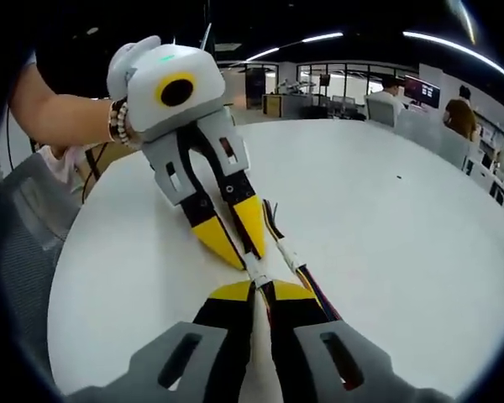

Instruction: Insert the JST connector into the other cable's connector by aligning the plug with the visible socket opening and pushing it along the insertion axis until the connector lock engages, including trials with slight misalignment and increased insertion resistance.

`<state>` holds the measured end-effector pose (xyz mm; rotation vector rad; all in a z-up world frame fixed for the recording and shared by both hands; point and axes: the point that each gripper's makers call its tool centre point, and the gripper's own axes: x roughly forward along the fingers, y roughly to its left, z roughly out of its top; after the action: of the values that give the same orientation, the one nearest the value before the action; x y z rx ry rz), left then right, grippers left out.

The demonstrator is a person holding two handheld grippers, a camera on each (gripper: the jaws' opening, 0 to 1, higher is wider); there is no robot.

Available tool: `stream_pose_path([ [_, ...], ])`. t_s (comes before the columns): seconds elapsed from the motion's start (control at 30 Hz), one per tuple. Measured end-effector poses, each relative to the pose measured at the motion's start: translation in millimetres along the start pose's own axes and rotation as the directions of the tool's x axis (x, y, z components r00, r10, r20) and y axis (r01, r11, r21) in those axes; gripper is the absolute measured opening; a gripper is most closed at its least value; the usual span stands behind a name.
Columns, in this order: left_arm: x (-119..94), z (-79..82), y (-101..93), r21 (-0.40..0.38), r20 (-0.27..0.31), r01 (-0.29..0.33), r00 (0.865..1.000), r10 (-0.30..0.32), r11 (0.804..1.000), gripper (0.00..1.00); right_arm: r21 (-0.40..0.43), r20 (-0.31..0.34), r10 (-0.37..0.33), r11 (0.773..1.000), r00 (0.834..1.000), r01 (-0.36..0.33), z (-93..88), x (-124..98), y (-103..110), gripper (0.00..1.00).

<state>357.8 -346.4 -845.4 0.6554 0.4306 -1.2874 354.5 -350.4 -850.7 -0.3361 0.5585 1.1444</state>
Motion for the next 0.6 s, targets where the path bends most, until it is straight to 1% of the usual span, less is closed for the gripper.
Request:
stream_pose_path([
  [0.2, -0.4, -0.4, 2.3, -0.001, -0.012, -0.017, 1.000, 0.017, 1.000, 0.04, -0.004, -0.012, -0.009, 1.000, 1.000, 0.009, -1.0, -0.7, -1.2, 0.05],
  [0.33, -0.7, -0.5, 2.1, 0.003, -0.016, -0.019, 1.000, 0.020, 1.000, 0.04, 0.011, -0.017, -0.012, 1.000, 1.000, 0.013, -0.9, -1.4, -1.3, 0.09],
  [0.47, -1.5, -1.1, 1.7, -0.002, -0.020, -0.017, 1.000, 0.017, 1.000, 0.04, 0.008, -0.025, -0.017, 1.000, 1.000, 0.018, -1.2, -1.7, -1.7, 0.09],
  [0.6, -3.0, -2.4, 1.7, -0.007, -0.034, -0.023, 0.999, 0.023, 1.000, 0.07, 0.014, -0.026, -0.023, 1.000, 0.999, 0.023, -0.3, -3.7, -1.3, 0.10],
])
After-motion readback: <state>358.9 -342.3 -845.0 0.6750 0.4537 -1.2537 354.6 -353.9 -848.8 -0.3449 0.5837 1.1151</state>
